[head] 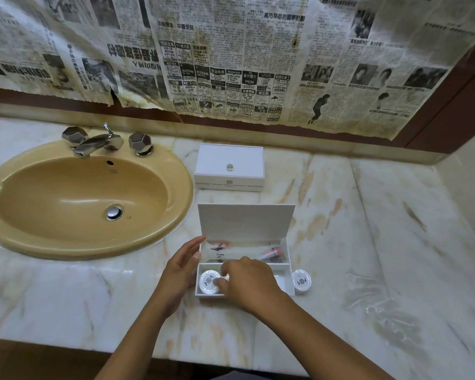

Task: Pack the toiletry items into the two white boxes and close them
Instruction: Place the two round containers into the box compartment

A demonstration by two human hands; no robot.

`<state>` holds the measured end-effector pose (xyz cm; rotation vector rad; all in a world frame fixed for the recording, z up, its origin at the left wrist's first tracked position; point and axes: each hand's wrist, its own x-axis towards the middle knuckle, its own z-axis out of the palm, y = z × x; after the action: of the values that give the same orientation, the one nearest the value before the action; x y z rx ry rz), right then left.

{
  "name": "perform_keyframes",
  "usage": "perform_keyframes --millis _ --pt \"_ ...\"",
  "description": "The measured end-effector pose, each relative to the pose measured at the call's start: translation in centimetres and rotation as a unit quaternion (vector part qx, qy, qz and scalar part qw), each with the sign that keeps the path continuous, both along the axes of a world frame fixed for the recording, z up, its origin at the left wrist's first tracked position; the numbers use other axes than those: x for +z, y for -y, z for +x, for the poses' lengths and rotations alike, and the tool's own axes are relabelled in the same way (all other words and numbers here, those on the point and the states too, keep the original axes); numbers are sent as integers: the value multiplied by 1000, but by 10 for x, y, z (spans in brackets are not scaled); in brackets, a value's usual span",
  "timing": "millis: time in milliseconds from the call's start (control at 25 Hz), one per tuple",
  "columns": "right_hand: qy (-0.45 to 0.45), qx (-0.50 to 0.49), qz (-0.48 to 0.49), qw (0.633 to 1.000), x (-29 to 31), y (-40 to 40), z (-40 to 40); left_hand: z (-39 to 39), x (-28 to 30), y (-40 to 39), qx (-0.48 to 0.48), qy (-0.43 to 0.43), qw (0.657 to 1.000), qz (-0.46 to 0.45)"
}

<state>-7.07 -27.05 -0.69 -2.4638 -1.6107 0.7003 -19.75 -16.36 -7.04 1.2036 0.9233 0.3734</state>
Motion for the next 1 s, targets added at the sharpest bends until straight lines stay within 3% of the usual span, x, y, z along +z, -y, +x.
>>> perform_keyframes --millis 160,360,560,800,1000 --pt "-24 -105 117 987 15 22 23 0 1 1 0 -14 1000 -1" --pt "-22 -201 160 966 8 60 64 1 5 2 -8 -25 1000 10" --pt "-11 -257 113 960 -15 90 86 0 4 1 -9 -31 999 10" --pt "-24 -242 27 970 -37 100 86 1 6 2 -10 -34 999 11" --pt "-16 -240 20 970 -42 101 83 1 3 2 -12 -41 999 16"
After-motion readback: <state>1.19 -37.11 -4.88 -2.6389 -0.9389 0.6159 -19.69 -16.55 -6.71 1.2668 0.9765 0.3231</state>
